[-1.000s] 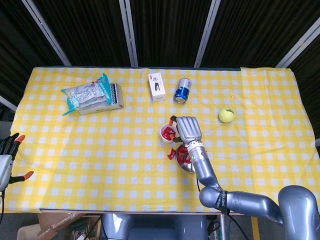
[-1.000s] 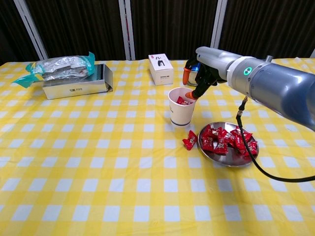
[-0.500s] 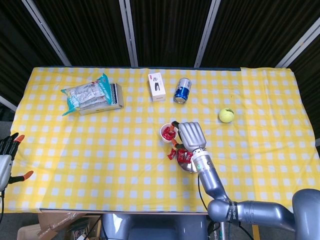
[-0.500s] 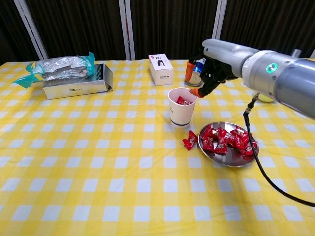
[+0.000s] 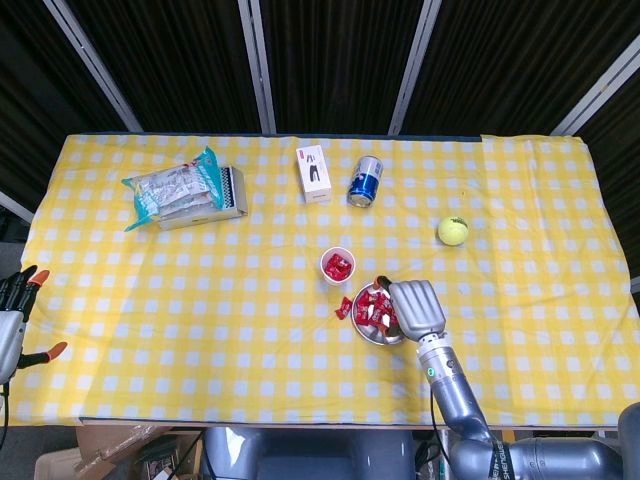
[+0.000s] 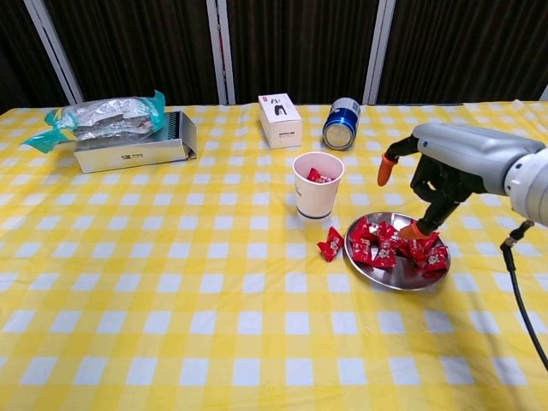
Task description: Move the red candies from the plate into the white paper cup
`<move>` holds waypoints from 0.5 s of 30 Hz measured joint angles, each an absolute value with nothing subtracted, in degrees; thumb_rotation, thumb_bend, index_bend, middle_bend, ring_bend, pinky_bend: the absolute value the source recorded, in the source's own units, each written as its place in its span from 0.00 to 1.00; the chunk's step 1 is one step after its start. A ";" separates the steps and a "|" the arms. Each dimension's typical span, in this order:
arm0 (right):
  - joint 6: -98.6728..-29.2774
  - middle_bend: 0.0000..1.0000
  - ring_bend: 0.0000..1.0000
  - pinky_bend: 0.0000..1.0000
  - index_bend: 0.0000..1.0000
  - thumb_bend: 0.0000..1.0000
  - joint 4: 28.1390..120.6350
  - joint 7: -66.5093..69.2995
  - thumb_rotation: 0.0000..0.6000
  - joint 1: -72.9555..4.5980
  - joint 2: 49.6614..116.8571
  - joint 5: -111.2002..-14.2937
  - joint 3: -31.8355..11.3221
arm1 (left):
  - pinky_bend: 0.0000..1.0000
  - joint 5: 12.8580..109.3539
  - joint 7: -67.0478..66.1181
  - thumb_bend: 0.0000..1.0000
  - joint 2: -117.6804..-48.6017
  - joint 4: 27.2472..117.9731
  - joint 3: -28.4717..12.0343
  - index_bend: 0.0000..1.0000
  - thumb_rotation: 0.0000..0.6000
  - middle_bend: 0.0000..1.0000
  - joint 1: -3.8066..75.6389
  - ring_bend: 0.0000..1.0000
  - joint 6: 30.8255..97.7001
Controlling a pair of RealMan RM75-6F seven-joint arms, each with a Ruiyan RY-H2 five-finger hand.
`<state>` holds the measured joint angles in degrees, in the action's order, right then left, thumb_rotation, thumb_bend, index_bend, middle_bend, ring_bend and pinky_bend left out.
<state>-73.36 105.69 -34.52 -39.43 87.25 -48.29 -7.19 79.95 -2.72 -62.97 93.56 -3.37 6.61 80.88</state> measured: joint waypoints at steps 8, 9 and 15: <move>-72.75 0.86 0.85 0.95 0.41 0.19 101.67 -32.47 1.00 -37.80 89.70 -49.62 -5.53 | 0.00 80.37 -3.52 0.06 -63.39 93.47 -3.27 0.00 1.00 0.00 6.51 0.00 81.36; -72.61 0.86 0.85 0.95 0.41 0.19 101.00 -32.23 1.00 -37.69 90.10 -49.76 -5.48 | 0.00 80.34 -3.58 0.06 -63.41 93.46 -3.28 0.00 1.00 0.00 6.51 0.00 81.36; -70.99 0.87 0.85 0.95 0.41 0.19 96.53 -31.33 1.00 -37.54 92.66 -49.75 -6.16 | 0.00 80.08 -3.59 0.06 -63.42 93.38 -3.36 0.00 1.00 0.00 6.51 0.00 81.22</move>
<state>-70.99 96.53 -31.33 -37.54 92.66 -49.75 -6.16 80.08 -3.59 -63.42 93.38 -3.36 6.51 81.22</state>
